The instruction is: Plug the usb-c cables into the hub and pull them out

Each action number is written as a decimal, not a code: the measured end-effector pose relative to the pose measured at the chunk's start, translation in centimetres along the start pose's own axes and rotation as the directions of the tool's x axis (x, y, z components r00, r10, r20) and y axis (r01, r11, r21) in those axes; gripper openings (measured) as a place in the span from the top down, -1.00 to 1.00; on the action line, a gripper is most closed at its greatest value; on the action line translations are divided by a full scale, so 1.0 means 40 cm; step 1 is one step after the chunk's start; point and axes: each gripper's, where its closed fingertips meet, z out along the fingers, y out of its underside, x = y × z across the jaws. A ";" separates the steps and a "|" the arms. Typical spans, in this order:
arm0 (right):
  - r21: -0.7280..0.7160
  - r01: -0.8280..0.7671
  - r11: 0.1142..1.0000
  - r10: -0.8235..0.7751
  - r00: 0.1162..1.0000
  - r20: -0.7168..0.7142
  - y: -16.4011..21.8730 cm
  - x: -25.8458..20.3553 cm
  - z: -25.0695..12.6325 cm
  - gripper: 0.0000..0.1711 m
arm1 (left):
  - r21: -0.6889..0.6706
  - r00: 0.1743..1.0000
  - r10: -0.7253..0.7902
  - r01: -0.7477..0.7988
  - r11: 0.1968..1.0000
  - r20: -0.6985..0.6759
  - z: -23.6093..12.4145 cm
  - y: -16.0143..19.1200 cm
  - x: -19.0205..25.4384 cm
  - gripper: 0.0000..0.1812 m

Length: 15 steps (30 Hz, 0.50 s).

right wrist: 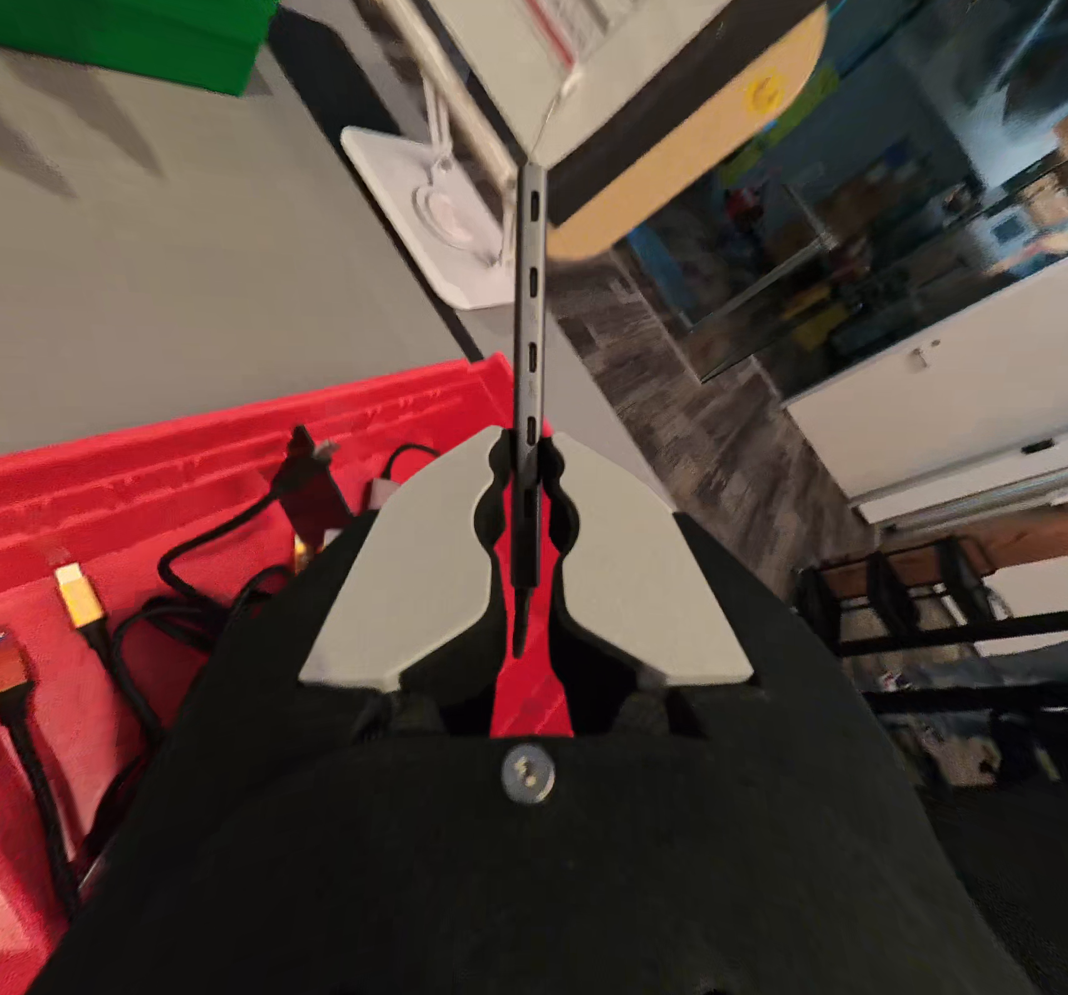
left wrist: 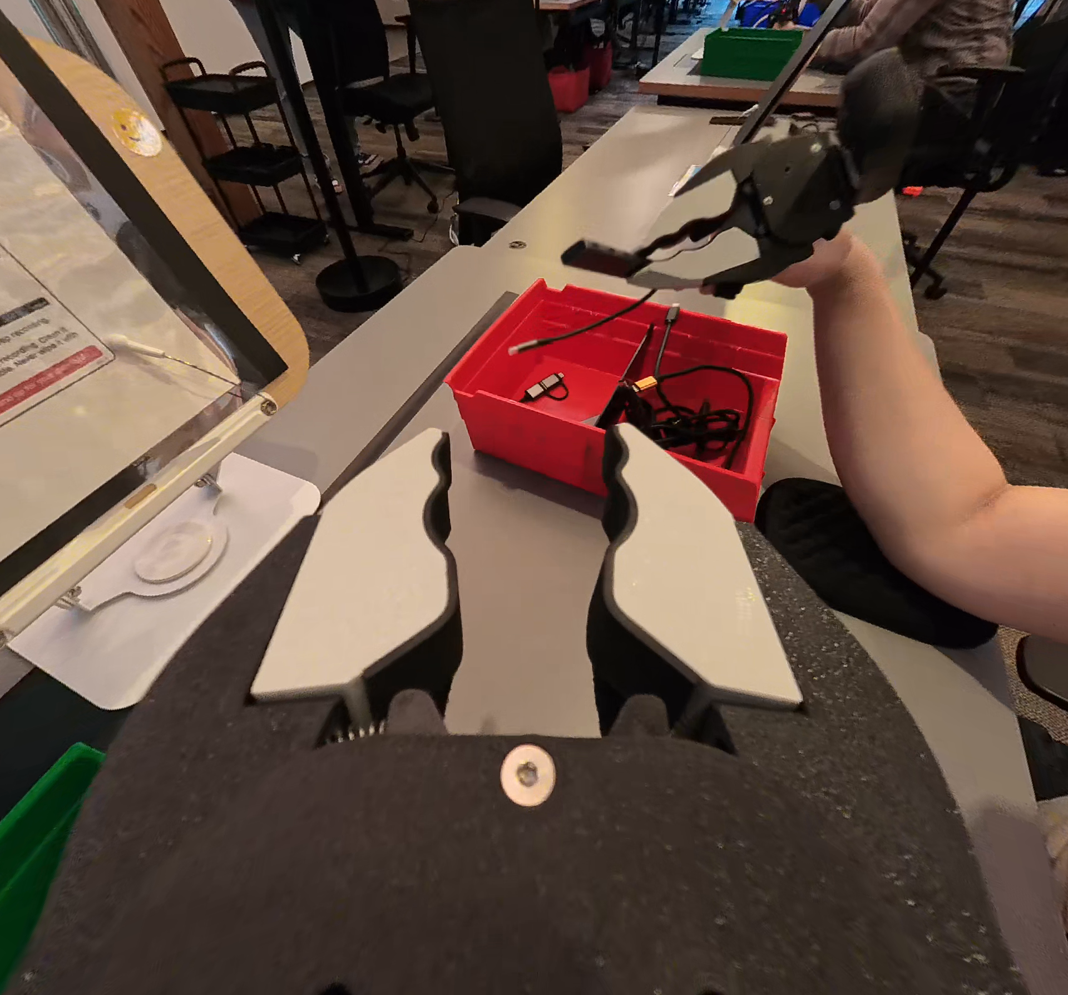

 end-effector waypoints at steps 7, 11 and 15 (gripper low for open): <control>-0.345 -0.072 0.936 0.135 0.978 0.162 0.223 -0.080 0.138 0.87 | -0.031 1.000 0.011 -0.011 0.999 0.018 -0.001 0.012 -0.009 0.47; -0.367 -0.171 0.914 0.243 0.957 0.160 0.235 -0.089 0.167 0.84 | -0.066 1.000 -0.001 0.002 0.998 0.012 -0.003 0.026 -0.012 0.55; -0.187 -0.294 0.937 0.305 0.952 0.033 0.148 0.001 0.076 0.63 | -0.081 0.997 -0.062 0.066 0.995 0.052 -0.033 0.035 -0.045 0.49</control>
